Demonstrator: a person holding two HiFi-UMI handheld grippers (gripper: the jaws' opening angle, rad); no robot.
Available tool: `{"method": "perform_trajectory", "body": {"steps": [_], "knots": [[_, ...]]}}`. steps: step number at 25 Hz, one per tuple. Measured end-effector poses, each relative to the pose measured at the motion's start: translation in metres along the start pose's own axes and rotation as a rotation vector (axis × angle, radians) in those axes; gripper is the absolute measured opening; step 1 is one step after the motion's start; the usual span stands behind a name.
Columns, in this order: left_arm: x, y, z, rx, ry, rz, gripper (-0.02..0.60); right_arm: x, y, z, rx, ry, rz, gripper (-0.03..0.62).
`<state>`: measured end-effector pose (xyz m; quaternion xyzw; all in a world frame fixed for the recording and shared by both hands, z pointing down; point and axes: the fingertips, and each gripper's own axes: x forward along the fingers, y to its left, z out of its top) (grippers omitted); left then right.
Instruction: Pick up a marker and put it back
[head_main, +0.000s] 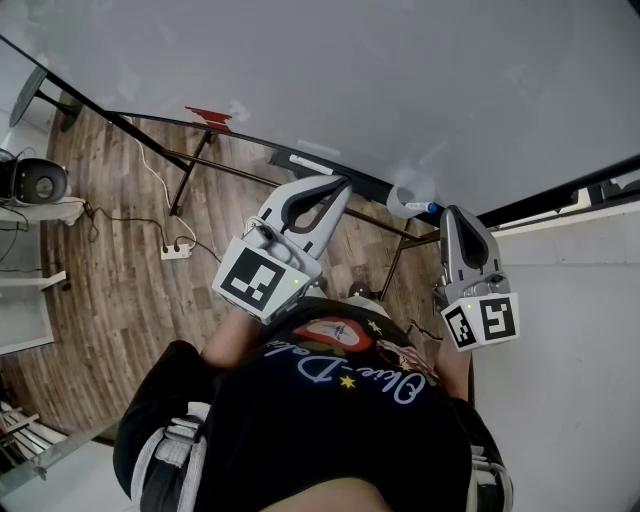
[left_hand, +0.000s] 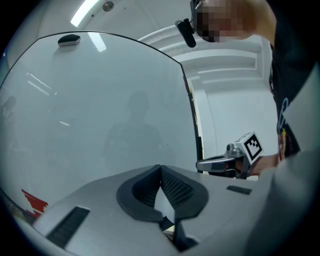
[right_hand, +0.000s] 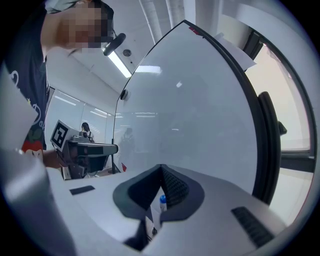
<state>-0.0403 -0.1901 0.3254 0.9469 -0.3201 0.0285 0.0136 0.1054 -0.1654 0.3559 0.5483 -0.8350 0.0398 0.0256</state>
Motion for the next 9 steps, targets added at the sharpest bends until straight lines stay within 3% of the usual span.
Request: {"method": "perform_trajectory", "body": {"steps": [9], "knots": [[0.0002, -0.0021, -0.0006, 0.003, 0.003, -0.005, 0.003, -0.0021, -0.0002, 0.0005, -0.001, 0.0, -0.001, 0.0]]}}
